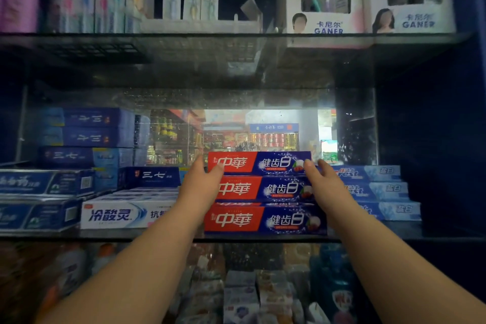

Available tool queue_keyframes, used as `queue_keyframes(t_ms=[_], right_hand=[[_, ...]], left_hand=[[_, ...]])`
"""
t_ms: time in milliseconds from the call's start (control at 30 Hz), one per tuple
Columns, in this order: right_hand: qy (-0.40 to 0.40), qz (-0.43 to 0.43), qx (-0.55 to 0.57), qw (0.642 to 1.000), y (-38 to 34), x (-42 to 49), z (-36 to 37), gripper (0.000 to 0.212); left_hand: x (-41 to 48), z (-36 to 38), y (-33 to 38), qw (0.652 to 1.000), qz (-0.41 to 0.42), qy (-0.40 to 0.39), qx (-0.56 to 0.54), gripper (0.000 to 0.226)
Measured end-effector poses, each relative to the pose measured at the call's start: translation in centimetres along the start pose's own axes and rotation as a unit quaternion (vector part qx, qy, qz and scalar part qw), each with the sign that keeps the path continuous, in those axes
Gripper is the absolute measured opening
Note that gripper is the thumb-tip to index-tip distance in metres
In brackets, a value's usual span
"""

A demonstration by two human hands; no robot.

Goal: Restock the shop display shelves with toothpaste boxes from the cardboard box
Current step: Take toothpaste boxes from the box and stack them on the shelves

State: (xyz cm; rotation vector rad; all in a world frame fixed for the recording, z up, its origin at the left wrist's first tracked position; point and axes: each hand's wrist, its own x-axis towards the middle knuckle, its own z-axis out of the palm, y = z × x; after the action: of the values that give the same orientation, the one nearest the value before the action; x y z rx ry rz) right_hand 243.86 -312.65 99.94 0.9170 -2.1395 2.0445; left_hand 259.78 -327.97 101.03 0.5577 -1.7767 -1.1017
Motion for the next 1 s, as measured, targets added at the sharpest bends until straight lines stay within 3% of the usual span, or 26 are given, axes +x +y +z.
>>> queue_keyframes(t_ms=[67, 233, 500, 600, 833, 1000], right_hand=[[-0.016, -0.013, -0.015, 1.000, -0.6, 1.2, 0.1, 0.063], [-0.046, -0.017, -0.043, 0.998, -0.5, 3.9, -0.4, 0.050], [-0.056, -0.092, -0.036, 0.993, -3.0, 8.1, -0.5, 0.052], [-0.103, -0.056, -0.010, 0.993, -2.4, 9.1, -0.3, 0.043], [-0.191, 0.101, -0.001, 0.976, 0.4, 10.6, -0.3, 0.073], [-0.207, 0.121, -0.028, 0.971, -0.2, 11.2, -0.2, 0.053]], left_hand=[[1.1, 0.3, 1.0, 0.999, -0.037, -0.017, -0.037, 0.055], [2.3, 0.6, 1.7, 0.992, -0.069, -0.033, -0.099, 0.014], [6.2, 0.9, 3.3, 0.989, -0.011, -0.026, -0.148, 0.014], [7.9, 1.1, 3.0, 0.990, -0.035, -0.037, -0.132, 0.019], [9.8, 1.3, 0.5, 0.981, -0.144, -0.102, -0.078, 0.028], [10.4, 1.7, 0.2, 0.977, -0.166, -0.120, -0.062, 0.033]])
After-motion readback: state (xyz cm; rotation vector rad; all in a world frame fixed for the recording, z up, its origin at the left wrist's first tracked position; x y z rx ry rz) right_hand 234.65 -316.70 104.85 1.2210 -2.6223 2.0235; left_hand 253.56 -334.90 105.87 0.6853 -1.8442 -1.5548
